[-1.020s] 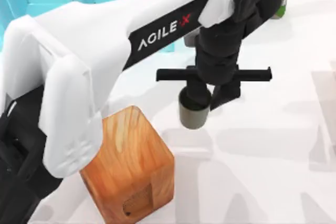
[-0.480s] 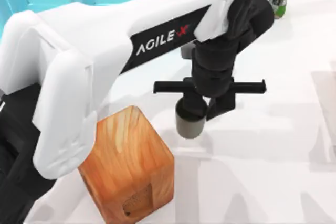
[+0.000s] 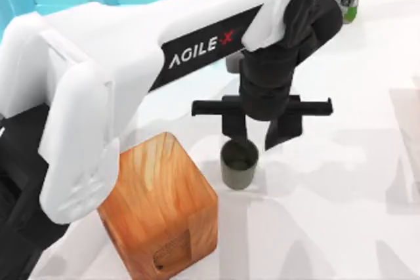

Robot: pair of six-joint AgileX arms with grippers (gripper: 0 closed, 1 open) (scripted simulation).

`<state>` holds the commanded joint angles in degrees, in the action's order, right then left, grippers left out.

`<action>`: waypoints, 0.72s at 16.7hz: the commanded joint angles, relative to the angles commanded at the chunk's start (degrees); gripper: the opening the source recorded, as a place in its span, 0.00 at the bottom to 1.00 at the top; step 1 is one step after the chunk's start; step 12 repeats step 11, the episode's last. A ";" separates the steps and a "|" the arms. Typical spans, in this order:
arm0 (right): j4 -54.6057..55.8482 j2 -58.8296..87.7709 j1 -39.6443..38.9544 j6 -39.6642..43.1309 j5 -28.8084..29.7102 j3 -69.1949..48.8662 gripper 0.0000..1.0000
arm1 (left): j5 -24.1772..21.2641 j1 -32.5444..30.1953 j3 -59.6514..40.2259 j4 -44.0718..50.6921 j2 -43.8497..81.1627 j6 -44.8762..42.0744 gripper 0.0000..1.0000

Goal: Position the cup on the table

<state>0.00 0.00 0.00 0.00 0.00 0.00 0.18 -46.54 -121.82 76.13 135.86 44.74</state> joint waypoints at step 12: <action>0.00 0.00 0.00 0.00 0.00 0.00 1.00 | 0.00 0.00 0.00 0.00 0.00 0.00 1.00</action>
